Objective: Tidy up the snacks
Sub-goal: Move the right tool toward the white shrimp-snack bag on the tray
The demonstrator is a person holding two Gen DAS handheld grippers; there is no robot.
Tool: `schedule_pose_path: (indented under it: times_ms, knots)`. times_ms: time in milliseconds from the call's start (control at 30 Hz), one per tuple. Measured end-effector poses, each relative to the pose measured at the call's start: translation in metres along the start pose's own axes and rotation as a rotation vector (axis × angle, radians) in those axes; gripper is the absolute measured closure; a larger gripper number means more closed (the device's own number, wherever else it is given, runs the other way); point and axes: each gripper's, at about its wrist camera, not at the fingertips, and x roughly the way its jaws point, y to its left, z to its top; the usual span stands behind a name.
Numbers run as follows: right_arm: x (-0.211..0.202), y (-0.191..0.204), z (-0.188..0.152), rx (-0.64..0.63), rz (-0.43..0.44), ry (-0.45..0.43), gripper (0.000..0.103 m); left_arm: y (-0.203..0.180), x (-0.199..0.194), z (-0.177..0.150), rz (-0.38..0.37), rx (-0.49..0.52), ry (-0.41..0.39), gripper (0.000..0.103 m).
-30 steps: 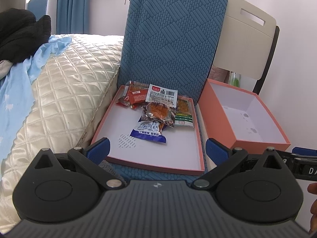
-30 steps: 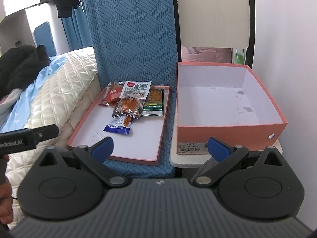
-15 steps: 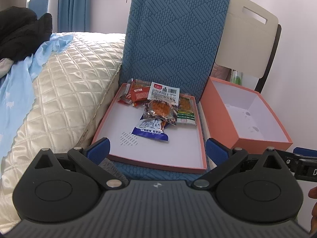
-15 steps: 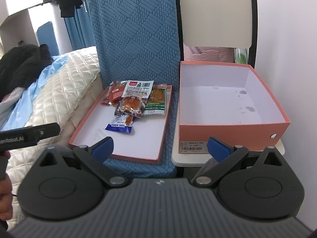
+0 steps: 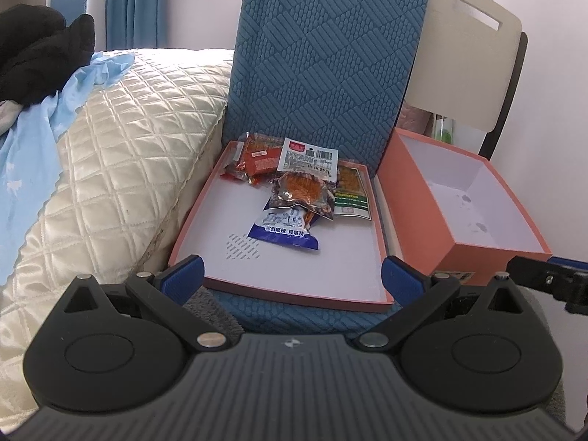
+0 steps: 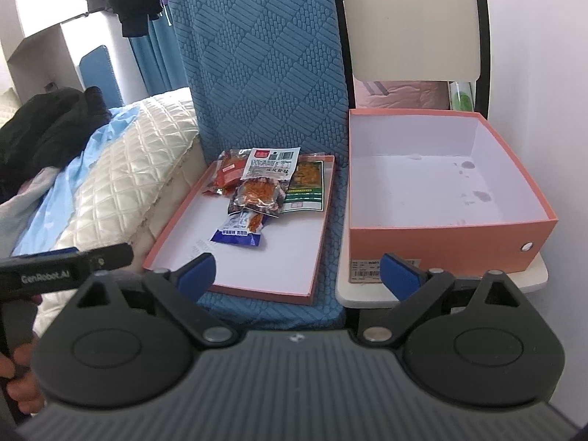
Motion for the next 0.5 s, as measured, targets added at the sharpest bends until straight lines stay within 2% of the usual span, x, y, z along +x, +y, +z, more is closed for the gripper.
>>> schedule_pose_path:
  times_ms: [500]
  knots:
    - [0.030, -0.006, 0.016, 0.020, 0.075, -0.010, 0.007, -0.009, 0.043, 0.019, -0.041, 0.057, 0.027, 0.000]
